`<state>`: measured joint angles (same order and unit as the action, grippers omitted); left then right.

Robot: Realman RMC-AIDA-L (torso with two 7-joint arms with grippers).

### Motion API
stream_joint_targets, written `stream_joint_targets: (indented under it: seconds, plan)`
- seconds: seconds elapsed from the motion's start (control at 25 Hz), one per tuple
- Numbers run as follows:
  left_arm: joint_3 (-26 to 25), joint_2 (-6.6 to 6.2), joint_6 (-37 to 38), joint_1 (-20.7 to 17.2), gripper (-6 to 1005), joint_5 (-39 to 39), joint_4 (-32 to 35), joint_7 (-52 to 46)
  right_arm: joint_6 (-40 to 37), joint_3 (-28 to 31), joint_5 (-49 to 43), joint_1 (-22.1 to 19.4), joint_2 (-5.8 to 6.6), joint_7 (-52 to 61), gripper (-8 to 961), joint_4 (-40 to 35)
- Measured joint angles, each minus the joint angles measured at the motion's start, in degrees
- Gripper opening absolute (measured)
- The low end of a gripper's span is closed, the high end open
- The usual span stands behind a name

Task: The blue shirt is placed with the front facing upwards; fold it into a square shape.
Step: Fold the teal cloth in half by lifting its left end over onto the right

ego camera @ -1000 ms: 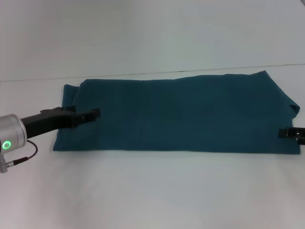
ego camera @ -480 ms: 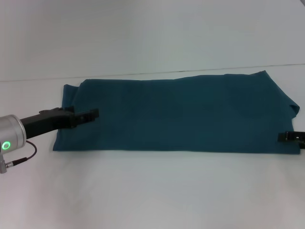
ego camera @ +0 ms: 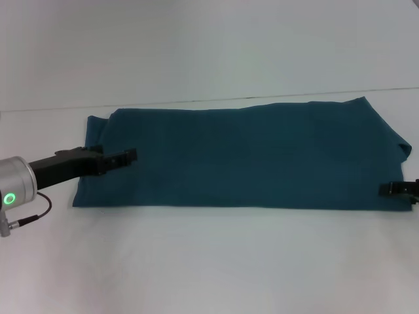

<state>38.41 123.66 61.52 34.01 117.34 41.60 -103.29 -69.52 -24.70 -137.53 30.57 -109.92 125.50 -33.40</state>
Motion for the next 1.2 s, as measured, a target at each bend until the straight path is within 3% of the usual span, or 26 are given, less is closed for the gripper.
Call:
stream_joint_targets:
  seconds: [0.28, 0.64, 0.92, 1.2]
  plan:
    - [-0.01, 0.0, 0.0, 0.17, 939, 0.0, -0.1, -0.15, -0.05, 0.5, 0.35, -0.12, -0.03, 0.0, 729, -0.03]
    - [-0.01, 0.0, -0.2, -0.12, 938, 0.0, -0.12, -0.36, -0.29, 0.62, 0.42, -0.1, -0.04, 0.0, 327, -0.38]
    - [-0.06, 0.06, -4.76, -0.23, 938, 3.35, -0.67, -3.21, -0.46, 0.78, 1.33, -0.35, -0.03, -1.01, 41, -0.43]
    - [0.0, -0.03, -6.84, 0.15, 939, 7.95, -0.91, -9.61, -0.58, 0.8, 2.62, -0.84, 0.24, -1.9, 16, -0.2]
